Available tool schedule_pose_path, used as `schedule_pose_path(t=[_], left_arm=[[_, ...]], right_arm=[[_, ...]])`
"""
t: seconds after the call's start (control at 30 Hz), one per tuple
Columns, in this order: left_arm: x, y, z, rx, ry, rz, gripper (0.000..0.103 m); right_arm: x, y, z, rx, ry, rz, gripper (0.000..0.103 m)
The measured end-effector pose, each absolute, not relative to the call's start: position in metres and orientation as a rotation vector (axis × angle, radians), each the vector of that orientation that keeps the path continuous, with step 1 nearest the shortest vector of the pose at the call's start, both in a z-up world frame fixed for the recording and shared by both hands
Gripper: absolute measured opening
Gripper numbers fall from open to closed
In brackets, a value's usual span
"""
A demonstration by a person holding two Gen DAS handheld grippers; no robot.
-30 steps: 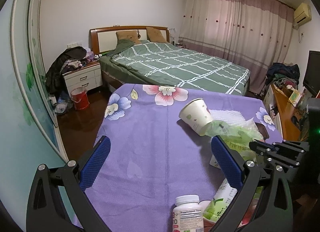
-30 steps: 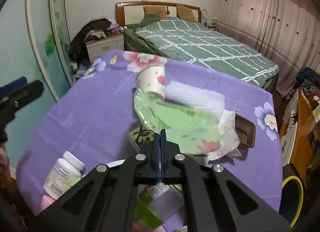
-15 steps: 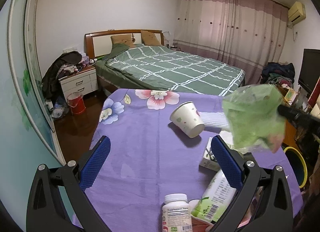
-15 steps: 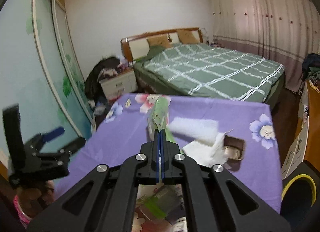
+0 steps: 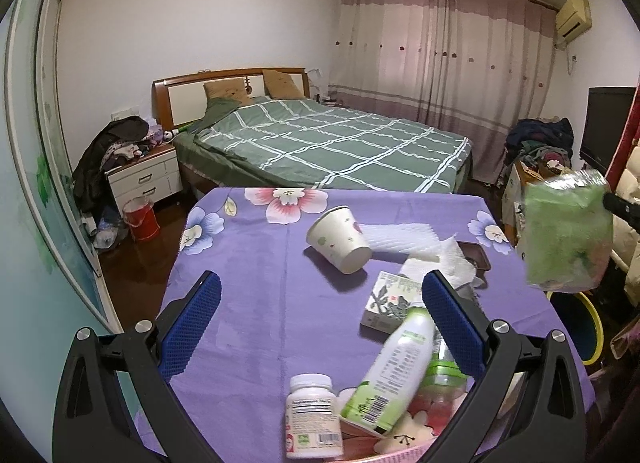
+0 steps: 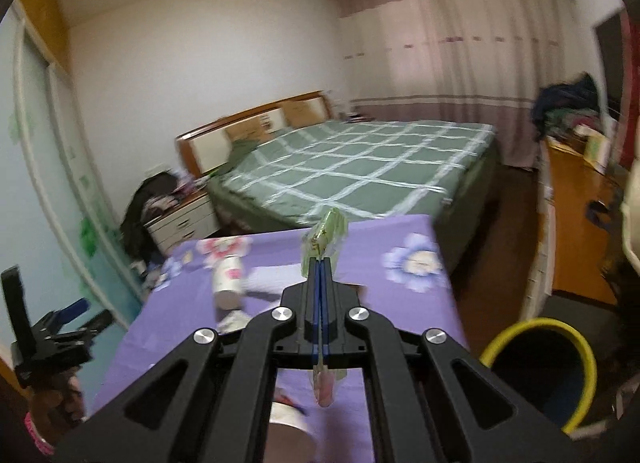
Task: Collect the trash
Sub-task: 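Carry the green packet with the right gripper over the yellow-rimmed bin and release, then lower the left gripper onto the pink juice carton and grasp it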
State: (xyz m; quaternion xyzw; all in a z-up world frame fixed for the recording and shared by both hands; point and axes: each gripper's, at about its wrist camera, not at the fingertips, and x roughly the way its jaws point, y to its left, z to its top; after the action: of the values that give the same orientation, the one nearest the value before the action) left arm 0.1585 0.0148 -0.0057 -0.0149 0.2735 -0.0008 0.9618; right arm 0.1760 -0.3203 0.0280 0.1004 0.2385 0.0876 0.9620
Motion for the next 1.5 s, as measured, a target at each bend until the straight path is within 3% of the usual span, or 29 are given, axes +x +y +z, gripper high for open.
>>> schedule_pose_path(t=[0.3, 0.53, 0.6, 0.7, 1.23, 1.5], left_arm=[[0.15, -0.012, -0.004, -0.007, 0.556, -0.032, 0.099], [0.145, -0.023, -0.008, 0.006, 0.574, -0.042, 0.099], [0.142, -0.025, -0.008, 0.011, 0.578, -0.039, 0.099], [0.139, -0.024, -0.011, 0.013, 0.587, -0.033, 0.099], [0.133, -0.018, -0.055, 0.065, 0.737, -0.159, 0.098], [0.091, -0.014, -0.083, 0.029, 0.818, -0.194, 0.098]], right_arm=[[0.152, -0.424, -0.004, 0.244, 0.527, -0.099, 0.001], [0.167, -0.477, -0.064, 0.277, 0.667, -0.253, 0.002], [0.175, -0.479, -0.077, 0.287, 0.703, -0.274, 0.004], [0.176, -0.478, -0.088, 0.29, 0.715, -0.282, 0.018], [0.169, -0.438, -0.075, 0.27, 0.688, -0.179, 0.032], [0.177, -0.424, -0.078, 0.266, 0.704, -0.127, 0.032]])
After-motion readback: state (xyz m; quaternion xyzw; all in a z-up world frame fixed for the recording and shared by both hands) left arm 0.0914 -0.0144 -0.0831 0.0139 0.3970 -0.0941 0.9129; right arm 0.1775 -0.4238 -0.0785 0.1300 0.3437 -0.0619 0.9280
